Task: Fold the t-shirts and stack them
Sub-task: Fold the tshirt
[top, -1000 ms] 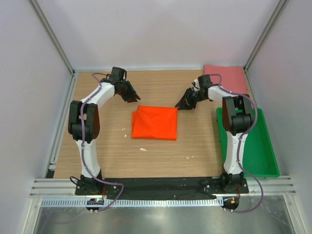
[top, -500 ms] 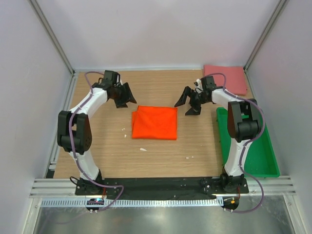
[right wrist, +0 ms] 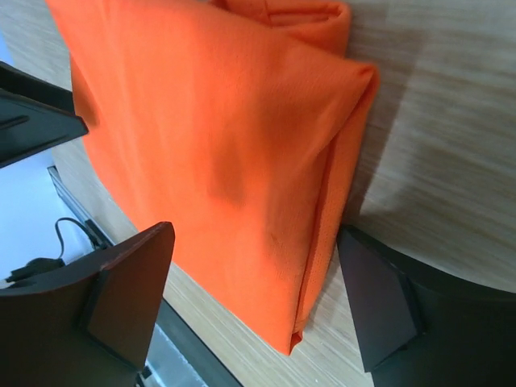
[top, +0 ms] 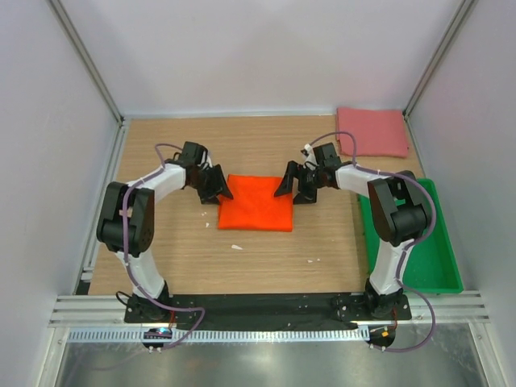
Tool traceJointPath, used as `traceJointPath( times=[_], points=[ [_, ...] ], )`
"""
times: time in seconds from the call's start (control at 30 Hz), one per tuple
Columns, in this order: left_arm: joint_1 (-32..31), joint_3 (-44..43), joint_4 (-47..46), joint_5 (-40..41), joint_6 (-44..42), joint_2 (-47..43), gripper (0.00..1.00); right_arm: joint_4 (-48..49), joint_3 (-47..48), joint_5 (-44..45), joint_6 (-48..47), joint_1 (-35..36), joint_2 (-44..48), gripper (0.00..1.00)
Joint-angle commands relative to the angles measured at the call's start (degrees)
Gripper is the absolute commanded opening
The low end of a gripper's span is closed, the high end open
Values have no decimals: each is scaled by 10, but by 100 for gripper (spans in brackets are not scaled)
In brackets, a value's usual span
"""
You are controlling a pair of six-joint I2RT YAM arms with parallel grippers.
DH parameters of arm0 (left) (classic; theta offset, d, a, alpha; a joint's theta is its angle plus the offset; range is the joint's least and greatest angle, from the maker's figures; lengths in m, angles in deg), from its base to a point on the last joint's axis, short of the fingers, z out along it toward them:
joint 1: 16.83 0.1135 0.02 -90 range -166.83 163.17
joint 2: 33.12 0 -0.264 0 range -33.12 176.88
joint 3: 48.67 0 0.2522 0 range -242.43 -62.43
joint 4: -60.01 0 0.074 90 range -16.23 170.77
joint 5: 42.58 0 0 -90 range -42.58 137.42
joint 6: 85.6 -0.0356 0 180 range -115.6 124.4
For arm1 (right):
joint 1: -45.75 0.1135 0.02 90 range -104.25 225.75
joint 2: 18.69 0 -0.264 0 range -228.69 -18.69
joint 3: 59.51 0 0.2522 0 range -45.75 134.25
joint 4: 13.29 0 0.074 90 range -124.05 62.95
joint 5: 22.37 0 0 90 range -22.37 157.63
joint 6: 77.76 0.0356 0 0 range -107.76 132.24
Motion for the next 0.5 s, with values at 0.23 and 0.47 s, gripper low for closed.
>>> traceJointPath(
  times=[0.23,0.47],
  points=[
    [-19,93,18,37,0,-154,56,83,-163,33,105,90,158,74],
    [-3,-9,7,-5,-109,-117,60,-3,-146,146,46,53,232,96]
  ],
)
